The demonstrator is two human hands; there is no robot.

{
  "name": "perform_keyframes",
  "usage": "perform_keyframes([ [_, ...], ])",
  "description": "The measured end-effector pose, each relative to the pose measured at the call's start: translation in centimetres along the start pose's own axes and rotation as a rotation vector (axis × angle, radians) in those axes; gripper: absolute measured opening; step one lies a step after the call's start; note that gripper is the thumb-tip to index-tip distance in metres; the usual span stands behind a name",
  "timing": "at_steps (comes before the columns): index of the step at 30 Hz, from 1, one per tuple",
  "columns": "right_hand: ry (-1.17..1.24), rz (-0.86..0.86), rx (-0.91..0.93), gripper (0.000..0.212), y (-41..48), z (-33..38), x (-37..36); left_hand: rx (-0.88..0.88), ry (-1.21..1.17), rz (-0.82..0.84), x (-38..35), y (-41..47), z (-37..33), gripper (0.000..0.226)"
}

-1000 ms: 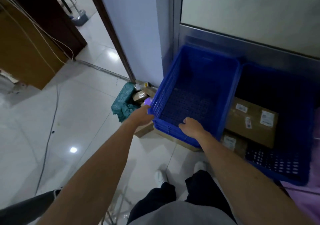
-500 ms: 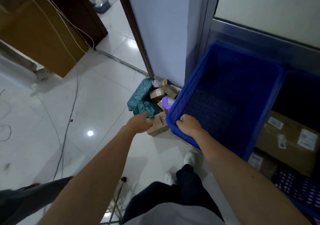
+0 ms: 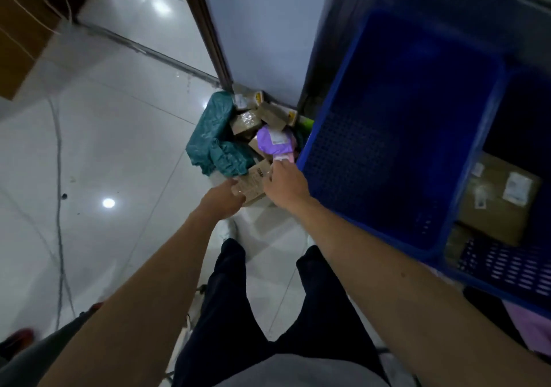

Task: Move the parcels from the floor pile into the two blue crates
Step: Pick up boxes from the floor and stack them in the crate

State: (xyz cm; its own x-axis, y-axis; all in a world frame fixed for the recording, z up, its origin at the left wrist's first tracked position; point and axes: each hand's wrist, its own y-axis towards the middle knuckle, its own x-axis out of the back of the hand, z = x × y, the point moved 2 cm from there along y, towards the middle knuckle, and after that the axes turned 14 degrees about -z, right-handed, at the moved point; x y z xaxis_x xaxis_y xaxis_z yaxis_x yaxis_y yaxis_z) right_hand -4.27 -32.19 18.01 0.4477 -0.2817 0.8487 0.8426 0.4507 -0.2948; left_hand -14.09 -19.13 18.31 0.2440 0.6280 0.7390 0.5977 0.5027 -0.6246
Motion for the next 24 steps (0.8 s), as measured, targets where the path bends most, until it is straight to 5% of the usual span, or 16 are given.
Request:
perform_keyframes([
  [9,-0.138,0.288,-0.297,0.046,4.2,-1.1,-13.0,0.055,-0.147,0.224,-6.4,8.9,7.8,0.055],
  [24,-0.203,0.245,-0.362,0.060,14.2,-10.5,-33.2,0.256,-0.310,0.265,-22.2,24.3,16.3,0.053],
])
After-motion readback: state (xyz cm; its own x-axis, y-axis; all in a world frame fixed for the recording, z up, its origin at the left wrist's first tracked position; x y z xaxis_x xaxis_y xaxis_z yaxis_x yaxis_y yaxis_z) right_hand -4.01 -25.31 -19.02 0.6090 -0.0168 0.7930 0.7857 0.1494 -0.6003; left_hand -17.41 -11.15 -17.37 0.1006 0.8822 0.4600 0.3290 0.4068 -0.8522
